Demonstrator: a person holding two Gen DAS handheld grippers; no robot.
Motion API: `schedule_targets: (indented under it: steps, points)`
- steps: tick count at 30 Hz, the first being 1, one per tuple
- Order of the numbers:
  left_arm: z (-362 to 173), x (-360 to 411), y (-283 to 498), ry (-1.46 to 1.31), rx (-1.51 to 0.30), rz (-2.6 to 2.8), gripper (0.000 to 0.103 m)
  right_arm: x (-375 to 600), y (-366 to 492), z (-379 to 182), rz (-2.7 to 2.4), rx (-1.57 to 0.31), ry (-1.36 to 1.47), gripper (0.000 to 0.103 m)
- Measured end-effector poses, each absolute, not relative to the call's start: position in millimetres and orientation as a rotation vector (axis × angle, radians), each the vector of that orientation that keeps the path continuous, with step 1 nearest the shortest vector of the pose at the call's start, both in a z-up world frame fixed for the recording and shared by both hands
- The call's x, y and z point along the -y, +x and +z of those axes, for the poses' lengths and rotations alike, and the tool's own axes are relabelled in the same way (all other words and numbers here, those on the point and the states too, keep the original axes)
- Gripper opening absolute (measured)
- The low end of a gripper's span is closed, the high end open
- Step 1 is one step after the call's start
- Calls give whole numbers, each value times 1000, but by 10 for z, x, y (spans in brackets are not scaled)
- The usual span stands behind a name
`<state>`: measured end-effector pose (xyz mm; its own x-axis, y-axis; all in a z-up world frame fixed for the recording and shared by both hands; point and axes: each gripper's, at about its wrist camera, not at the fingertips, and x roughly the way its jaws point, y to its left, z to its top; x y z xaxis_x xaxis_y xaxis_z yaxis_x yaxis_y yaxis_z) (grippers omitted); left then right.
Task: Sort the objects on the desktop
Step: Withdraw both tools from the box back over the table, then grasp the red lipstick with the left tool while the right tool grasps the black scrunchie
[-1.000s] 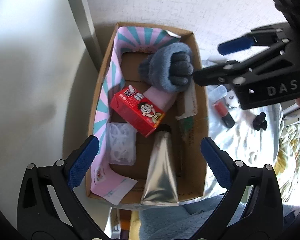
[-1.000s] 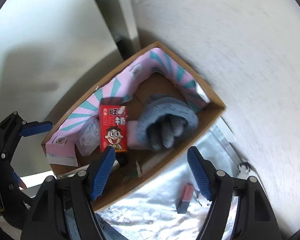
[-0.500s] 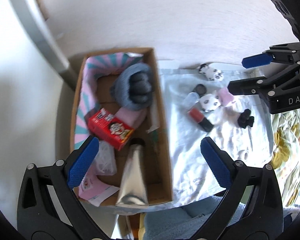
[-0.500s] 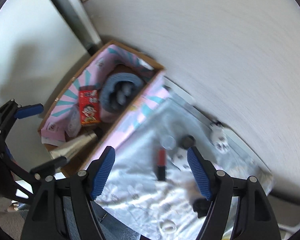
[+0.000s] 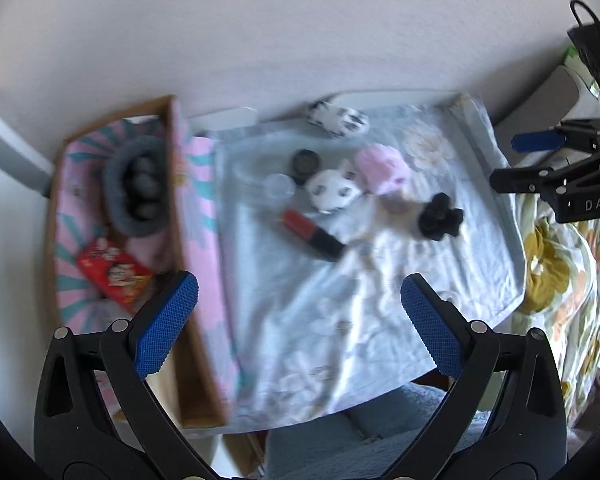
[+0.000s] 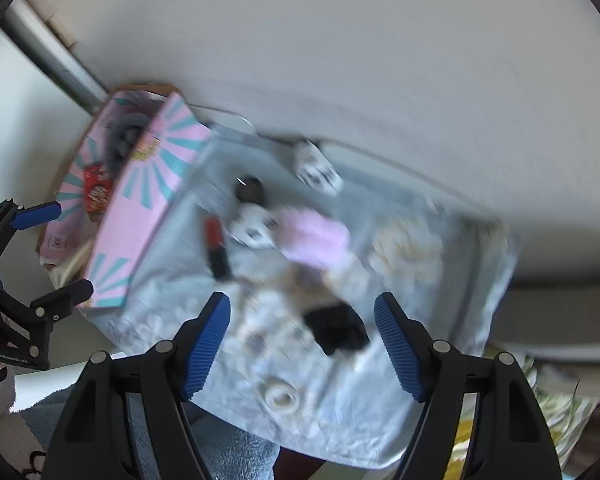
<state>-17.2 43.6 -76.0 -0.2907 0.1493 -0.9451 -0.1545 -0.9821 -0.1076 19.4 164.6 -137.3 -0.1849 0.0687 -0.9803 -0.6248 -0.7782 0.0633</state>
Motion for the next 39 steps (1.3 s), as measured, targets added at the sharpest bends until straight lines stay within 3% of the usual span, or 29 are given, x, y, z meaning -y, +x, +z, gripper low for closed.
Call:
schedule_targets:
  steps: [10,21,27,32,39]
  points:
    - [-1445,-819,-343,-1828,137,2436,101,-1753,959,-1916,1924,-716,-1629,71]
    - [-2109,-821,-626,-1981,283,2586,94,-1731,796,-2581,2019,-694,-1694,71]
    - [-2234,-801,-696,-2013,338,2617,86,-1660,574,-2731,2088,-607,-1763,71]
    - [-2318,-752,-725,-2028,381,2623,70,-1582,458,-2809,2132,-520,-1818,71]
    - [-2341,-721,-730,-2004,375,2671,58,-1493,362,-2894,2153,-390,-1875,69]
